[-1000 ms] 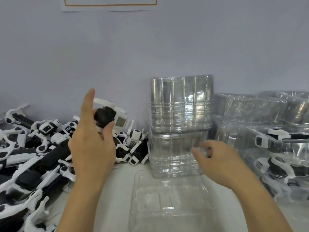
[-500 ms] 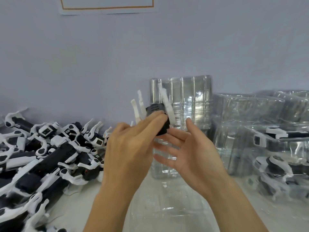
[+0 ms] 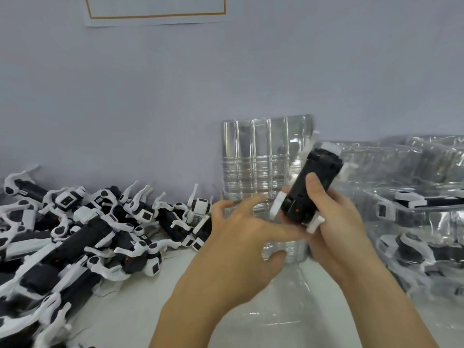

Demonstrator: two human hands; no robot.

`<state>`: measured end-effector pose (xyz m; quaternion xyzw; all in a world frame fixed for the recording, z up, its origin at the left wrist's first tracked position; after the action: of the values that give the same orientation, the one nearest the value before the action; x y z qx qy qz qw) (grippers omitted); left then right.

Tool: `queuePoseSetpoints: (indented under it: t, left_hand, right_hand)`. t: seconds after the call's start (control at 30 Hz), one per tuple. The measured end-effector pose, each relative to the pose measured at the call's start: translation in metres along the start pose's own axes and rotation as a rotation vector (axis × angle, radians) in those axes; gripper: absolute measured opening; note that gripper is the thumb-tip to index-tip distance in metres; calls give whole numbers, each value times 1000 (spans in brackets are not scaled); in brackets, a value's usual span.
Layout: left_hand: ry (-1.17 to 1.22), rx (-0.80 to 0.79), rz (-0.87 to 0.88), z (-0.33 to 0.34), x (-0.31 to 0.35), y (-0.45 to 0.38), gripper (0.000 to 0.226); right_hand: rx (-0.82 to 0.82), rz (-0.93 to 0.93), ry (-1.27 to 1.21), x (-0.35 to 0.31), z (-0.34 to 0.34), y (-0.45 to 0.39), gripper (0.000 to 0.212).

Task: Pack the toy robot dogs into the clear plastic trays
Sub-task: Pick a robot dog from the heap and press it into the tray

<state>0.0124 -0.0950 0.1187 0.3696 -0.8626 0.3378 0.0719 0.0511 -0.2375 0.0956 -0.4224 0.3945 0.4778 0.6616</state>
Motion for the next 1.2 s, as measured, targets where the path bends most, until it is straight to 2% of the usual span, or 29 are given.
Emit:
queuePoseSetpoints:
  t: [0.07,0.1,0.13,0.17,0.23,0.3,0.33,0.4,0.47,0.63,0.77,0.83,1.0,1.2]
  left_hand:
    - [147,32,-52,-9,-9,4,19]
    - [255,76,-74,-16,-12,5,12]
    - [350,145,-90,-24,-15,5,19]
    - [448,242,-106,-31,-18,6,23]
    - [596,490,-157,-45,-30,9,17]
    - [703,614,-242,-49,-42,12,10]
    - [754,586,-285,-46,-46,12,19]
    - [830,428,-349,-35,-52,10,27]
    - [906,320,-385,-27,-53,10,13]
    - [1003,369,-447,-23,-63,13,26]
    - [1245,461,-577,-14,-70,17,29]
    - [1240,468,-628,-9,-69,17,26]
    - [926,438,-791,-6,-75,13,20]
    - [688,524,-870,-16,-95,50,15]
  right_hand:
    - [85,-105,229,-8,-10,0,25]
    - [95,-152,351,-11,-12,1,19]
    - [74,-190,461,-13,-12,1,13]
    - [26,-220,557,-14,-10,1,10]
    - [-97,-269,725,-13,-1,3,9]
    - [-229,-315,828,-9,12,6,14]
    - [-285,-332,860,-6,19,9,18]
    - [-363,-351,894,-2,32,13,24]
    - [-394,-364,921,2,40,16,23]
    - [-327,-425,1095,9,49,18,24]
    - [-299,-487,1167,7,51,20,22]
    - [-317,-440,1171,7,47,18,24]
    - [-293,-330,1308,15,35,14,34]
    - [-276,-246,1354,22,24,10,26]
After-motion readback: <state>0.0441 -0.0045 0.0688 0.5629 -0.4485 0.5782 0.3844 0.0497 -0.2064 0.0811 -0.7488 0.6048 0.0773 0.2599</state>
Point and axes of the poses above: each hand's wrist, its own y-axis away from the middle knuckle, its own z-axis out of the palm, x = y × z, the point moved 6 cm from there along -y, towards the middle knuckle, and after that the axes turned 8 degrees about y, right-handed, at the moved point
